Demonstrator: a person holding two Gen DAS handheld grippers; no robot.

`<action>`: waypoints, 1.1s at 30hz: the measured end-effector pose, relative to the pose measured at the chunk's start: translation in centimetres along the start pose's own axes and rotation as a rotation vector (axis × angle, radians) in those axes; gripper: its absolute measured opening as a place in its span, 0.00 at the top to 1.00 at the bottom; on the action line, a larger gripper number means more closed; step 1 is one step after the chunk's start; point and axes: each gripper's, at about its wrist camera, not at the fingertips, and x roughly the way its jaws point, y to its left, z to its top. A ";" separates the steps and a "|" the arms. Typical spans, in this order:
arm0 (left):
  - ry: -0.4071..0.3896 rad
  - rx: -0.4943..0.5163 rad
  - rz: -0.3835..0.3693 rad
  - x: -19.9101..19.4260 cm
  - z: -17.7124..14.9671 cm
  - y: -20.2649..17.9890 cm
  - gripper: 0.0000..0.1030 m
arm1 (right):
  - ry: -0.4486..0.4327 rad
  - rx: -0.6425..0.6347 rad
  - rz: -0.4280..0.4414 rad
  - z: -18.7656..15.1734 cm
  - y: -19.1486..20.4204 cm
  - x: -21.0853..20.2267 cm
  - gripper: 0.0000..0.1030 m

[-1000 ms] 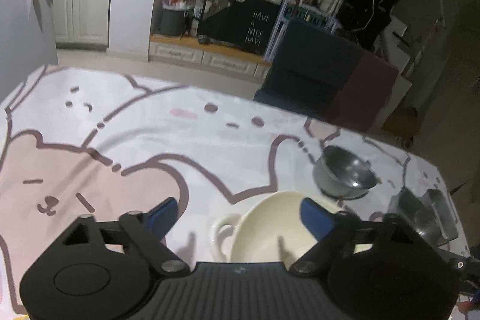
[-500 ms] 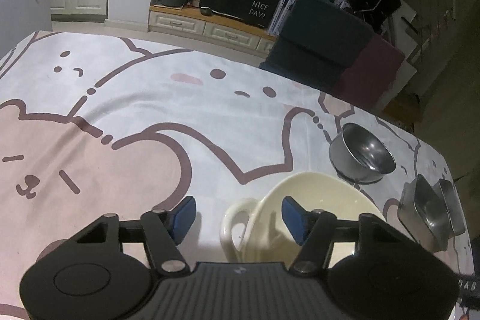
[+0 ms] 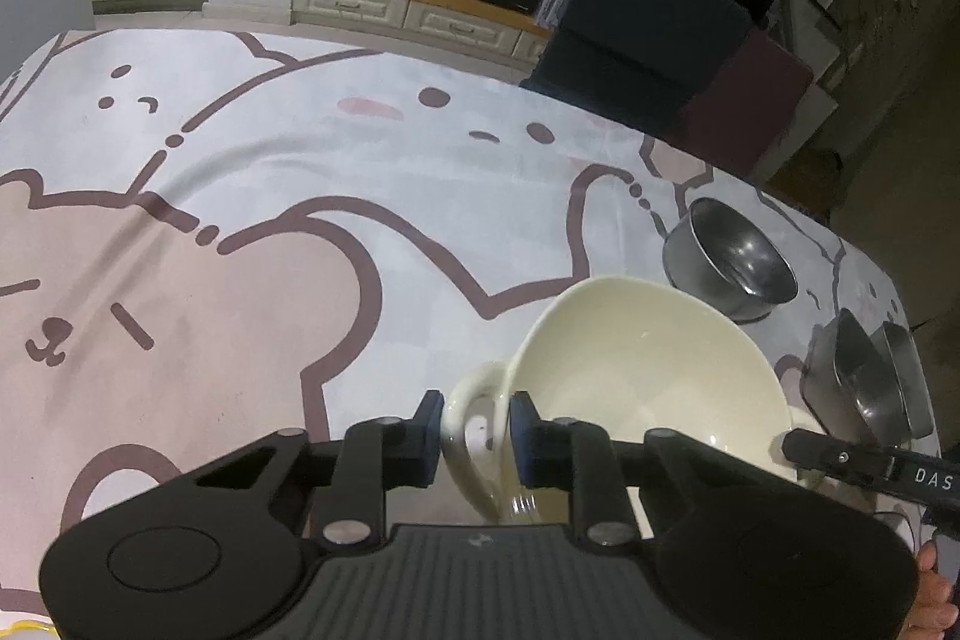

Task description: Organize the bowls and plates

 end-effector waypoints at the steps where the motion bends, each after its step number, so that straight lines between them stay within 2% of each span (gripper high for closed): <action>1: 0.003 0.000 -0.002 0.1 0.0 0.0 0.76 | 0.000 -0.015 -0.001 -0.1 0.2 0.1 0.67; 7: 0.010 0.006 -0.009 0.4 -0.1 0.1 0.75 | 0.005 -0.080 -0.066 -0.4 1.3 1.1 0.68; 10: 0.010 0.004 -0.014 0.5 -0.1 0.2 0.75 | 0.019 -0.066 -0.078 -0.5 1.3 1.8 0.71; 15: 0.011 0.005 -0.029 1.0 -0.3 0.3 0.75 | 0.026 0.007 -0.054 -0.3 0.7 2.1 0.72; 29: -0.011 0.014 -0.075 1.1 -0.9 1.0 0.77 | 0.039 0.010 -0.047 -0.2 0.8 2.2 0.72; 33: -0.009 -0.031 -0.099 1.4 -0.9 1.5 0.78 | 0.038 -0.003 -0.053 -0.1 0.9 2.3 0.72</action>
